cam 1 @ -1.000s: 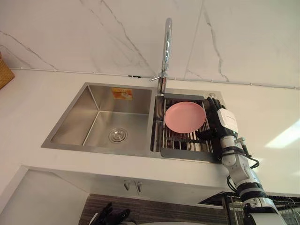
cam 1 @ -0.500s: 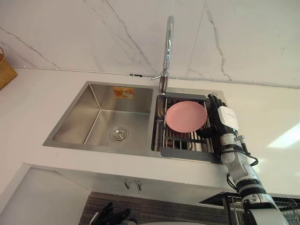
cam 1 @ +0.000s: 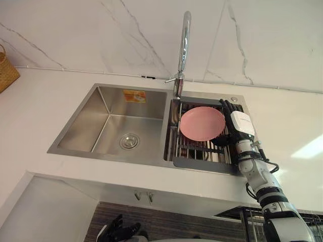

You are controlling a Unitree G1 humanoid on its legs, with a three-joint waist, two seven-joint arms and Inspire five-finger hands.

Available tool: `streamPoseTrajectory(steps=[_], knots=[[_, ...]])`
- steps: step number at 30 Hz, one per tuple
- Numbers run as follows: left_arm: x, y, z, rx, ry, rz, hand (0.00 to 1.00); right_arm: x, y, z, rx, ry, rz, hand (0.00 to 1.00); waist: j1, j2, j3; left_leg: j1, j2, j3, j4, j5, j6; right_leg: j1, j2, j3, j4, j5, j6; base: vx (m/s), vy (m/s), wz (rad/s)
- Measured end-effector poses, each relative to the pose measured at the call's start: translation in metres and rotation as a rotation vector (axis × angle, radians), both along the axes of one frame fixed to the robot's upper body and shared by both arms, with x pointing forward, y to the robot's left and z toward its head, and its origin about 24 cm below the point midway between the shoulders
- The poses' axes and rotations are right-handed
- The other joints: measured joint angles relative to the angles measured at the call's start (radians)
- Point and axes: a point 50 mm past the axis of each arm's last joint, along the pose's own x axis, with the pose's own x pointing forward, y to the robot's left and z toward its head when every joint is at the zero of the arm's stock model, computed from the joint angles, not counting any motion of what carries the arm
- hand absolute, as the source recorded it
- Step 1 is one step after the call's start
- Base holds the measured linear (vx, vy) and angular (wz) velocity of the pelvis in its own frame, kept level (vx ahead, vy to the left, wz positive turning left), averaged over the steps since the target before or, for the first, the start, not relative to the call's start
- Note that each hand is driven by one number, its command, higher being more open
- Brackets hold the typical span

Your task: Walk over to the sink, pick up the cup, carry it to the dishwasher, place the cup inside the dishwasher, then close the dishwasher door

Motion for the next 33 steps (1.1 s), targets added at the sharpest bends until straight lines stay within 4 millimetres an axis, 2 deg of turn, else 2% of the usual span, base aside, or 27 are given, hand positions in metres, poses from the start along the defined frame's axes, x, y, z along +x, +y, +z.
streamPoseTrajectory(steps=[1, 2, 11, 14, 33], knots=[[0.0, 0.0, 0.0, 0.0, -0.002, 0.0, 1.0, 0.0, 0.002, 0.0, -0.019, 0.006, 0.019, 1.0, 0.002, -0.001, 0.0, -0.001, 0.0, 0.0, 0.0, 0.0, 0.0, 0.0, 0.0, -0.001, 0.0, 0.0, 0.0, 0.0, -0.003, 0.03], [0.001, 0.0, 0.0, 0.0, -0.003, -0.001, 1.0, 0.0, 0.004, 0.0, -0.032, 0.008, 0.04, 0.0, 0.003, -0.001, 0.001, 0.0, 0.0, 0.0, 0.0, 0.0, 0.0, 0.0, 0.0, -0.001, -0.001, 0.0, 0.0, 0.0, 0.0, 0.0], [0.001, 0.0, 0.001, 0.001, -0.005, -0.009, 1.0, 0.002, 0.014, 0.002, -0.089, 0.028, 0.151, 0.0, 0.004, -0.002, 0.001, 0.0, 0.001, 0.0, 0.0, 0.002, -0.001, 0.004, 0.0, -0.003, -0.001, 0.0, 0.0, 0.0, 0.0, 0.0], [0.004, 0.0, 0.001, 0.0, -0.012, -0.014, 1.0, 0.002, 0.019, 0.001, -0.084, 0.03, 0.183, 0.0, 0.014, -0.002, 0.001, 0.001, 0.001, -0.001, 0.0, 0.002, -0.001, 0.004, 0.0, -0.004, -0.001, 0.0, 0.0, 0.0, 0.0, 0.0], [0.006, 0.0, 0.002, -0.032, -0.022, -0.032, 1.0, 0.003, 0.027, 0.001, -0.002, 0.038, 0.205, 0.0, 0.017, -0.004, 0.001, 0.009, 0.006, 0.021, 0.0, 0.001, -0.003, 0.01, 0.006, 0.009, -0.017, 0.005, -0.003, 0.0, 0.0, -0.02]])
